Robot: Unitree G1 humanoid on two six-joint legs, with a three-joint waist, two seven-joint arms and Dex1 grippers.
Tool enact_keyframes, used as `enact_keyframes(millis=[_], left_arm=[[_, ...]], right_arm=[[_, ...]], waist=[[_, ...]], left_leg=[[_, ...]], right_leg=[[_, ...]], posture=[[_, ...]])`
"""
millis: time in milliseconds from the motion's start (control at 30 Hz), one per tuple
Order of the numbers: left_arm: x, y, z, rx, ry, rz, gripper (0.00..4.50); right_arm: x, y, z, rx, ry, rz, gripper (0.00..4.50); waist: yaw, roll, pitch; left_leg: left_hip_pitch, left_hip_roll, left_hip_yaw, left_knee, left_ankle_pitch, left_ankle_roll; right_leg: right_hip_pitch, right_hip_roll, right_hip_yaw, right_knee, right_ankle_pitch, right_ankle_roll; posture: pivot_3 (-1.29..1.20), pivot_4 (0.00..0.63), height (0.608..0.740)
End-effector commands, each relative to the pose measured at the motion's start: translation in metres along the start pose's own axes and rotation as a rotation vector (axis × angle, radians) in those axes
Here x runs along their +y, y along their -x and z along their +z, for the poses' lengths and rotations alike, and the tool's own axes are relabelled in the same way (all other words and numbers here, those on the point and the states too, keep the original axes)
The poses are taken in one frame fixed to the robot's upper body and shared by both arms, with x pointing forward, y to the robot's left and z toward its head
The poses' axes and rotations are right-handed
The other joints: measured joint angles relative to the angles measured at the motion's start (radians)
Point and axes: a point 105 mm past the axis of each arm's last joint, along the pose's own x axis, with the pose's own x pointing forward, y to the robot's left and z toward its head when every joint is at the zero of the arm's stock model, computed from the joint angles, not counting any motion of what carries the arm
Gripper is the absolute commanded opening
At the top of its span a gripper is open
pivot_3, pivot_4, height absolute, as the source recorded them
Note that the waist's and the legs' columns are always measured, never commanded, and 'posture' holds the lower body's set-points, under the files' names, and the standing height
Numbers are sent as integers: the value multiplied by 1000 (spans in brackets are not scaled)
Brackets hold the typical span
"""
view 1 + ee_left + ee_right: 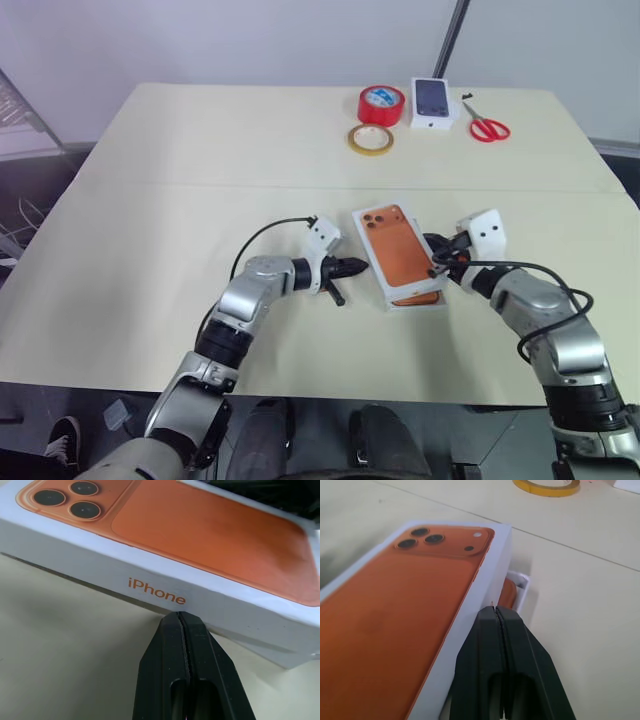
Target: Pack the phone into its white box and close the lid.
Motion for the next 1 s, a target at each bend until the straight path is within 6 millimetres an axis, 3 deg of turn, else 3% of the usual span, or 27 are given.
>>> enact_keyframes(millis=[33, 200, 633, 1000], left_arm=[[-18, -6, 9, -28, -24, -74, 0], [-20, -7, -1, -2, -18, -78, 0], [-18, -9, 3, 2, -47, -80, 0], [-1, 5, 4, 5, -51, -20, 0]], right_arm=[[-1, 9, 15, -45, 56, 5, 30], [1, 17, 11, -31, 67, 2, 30], [4, 29, 1, 5, 68, -28, 30], [-2, 38, -7, 35, 102, -66, 30]], waist=[[1, 0, 0], [0, 0, 0], [1, 0, 0], [1, 0, 0]], left_leg=[[0, 0, 0, 0, 0, 0], [0, 0, 0, 0, 0, 0], [0, 0, 0, 0, 0, 0], [0, 0, 0, 0, 0, 0]], right_leg=[[0, 0, 0, 0, 0, 0], [0, 0, 0, 0, 0, 0], [0, 0, 0, 0, 0, 0], [0, 1, 0, 0, 0, 0]], posture=[[0, 150, 740], [0, 150, 740], [0, 150, 740], [0, 150, 740]])
